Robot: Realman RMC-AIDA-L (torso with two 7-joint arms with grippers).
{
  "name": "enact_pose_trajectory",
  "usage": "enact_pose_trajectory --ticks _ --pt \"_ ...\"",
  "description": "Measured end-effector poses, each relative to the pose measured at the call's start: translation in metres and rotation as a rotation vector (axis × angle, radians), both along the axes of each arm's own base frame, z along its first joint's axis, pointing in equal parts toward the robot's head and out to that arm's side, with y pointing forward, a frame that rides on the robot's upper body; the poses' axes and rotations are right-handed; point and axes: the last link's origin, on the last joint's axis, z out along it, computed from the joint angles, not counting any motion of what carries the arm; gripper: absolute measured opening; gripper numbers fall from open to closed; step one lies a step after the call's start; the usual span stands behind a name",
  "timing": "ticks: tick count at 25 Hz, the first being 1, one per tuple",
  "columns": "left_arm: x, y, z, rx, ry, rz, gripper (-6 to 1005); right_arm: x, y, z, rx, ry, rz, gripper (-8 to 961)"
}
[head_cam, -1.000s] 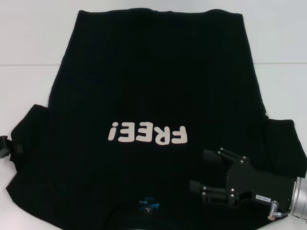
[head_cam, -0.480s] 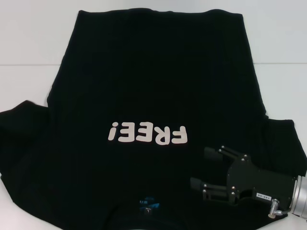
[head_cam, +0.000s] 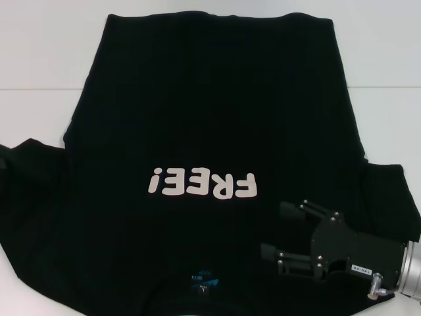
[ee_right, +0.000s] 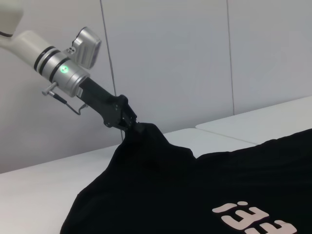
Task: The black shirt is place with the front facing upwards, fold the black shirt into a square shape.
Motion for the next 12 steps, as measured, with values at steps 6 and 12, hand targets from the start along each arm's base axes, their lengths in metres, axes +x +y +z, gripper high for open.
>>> enact_pose_trajectory --ticks 6,12 --pt "0.026 0.007 -0.007 -0.057 -0.066 -0.053 26 0.000 0.000 0.000 0.001 -0.002 0.000 941" --pt "0.050 0.013 -0.029 -0.101 -0.133 -0.110 28 0.000 0.000 -0.001 -0.003 0.001 -0.002 942"
